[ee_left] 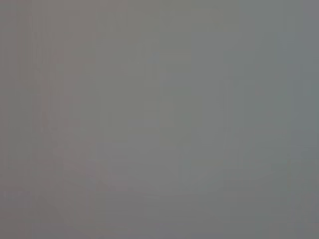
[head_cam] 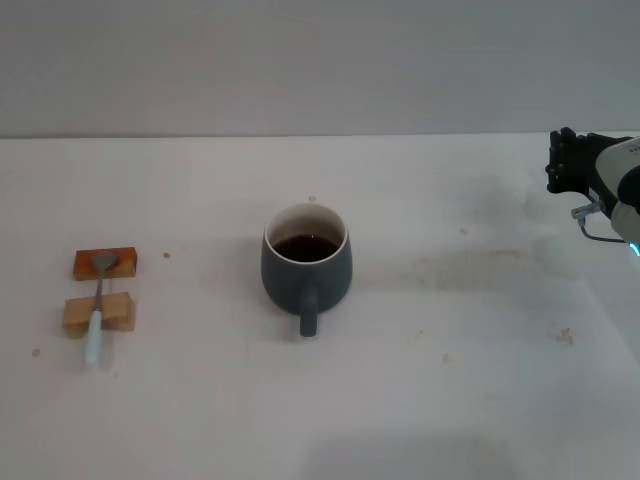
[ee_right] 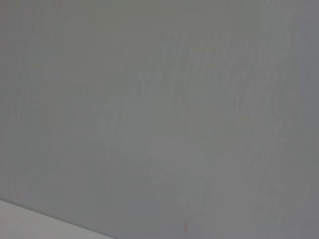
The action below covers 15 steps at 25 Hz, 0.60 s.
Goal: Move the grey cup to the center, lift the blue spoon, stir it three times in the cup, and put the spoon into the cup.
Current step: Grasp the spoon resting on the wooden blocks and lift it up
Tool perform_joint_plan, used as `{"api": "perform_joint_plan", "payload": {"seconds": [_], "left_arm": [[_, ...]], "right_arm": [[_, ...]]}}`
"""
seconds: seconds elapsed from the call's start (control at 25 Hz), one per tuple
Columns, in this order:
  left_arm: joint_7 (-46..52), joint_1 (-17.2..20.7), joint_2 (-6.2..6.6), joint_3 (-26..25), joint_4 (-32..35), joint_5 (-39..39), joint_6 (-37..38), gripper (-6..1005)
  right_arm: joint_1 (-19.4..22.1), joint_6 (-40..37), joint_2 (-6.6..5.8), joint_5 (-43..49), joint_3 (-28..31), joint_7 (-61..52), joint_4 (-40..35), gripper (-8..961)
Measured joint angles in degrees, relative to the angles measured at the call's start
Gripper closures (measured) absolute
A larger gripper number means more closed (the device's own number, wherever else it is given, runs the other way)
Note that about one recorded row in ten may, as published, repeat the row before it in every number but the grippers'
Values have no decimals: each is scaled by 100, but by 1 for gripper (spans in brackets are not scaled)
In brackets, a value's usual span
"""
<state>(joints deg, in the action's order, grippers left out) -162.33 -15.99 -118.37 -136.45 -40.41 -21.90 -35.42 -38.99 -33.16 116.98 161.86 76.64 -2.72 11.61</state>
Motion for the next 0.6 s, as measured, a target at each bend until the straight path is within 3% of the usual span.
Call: {"api": "perform_joint_plan", "payload": {"seconds": [0.16, 0.2, 0.24, 0.4, 0.44, 0.56, 0.6], "left_arm": [[1037, 132, 82, 315, 17, -112, -314, 322], [1740, 221, 208, 572, 48, -288, -648, 322], [1957, 243, 251, 634, 68, -343, -746, 322], [3549, 205, 750, 809, 578, -1062, -1792, 322], [4088, 81, 1049, 814, 974, -1508, -2482, 322], [4498, -87, 1374, 813, 1287, -2262, -3407, 322], [4498, -87, 1374, 813, 1287, -2262, -3407, 322]], "right_arm": [[-10, 18, 0, -3, 0, 0, 0, 884], [-11, 21, 0, -4, 0, 0, 4, 884], [-12, 21, 0, -5, 0, 0, 8, 884], [-12, 21, 0, -8, 0, 0, 18, 885], [-12, 22, 0, -8, -1, 0, 18, 885], [-12, 22, 0, -11, 0, 0, 18, 885], [-13, 22, 0, -11, 0, 0, 18, 885]]}}
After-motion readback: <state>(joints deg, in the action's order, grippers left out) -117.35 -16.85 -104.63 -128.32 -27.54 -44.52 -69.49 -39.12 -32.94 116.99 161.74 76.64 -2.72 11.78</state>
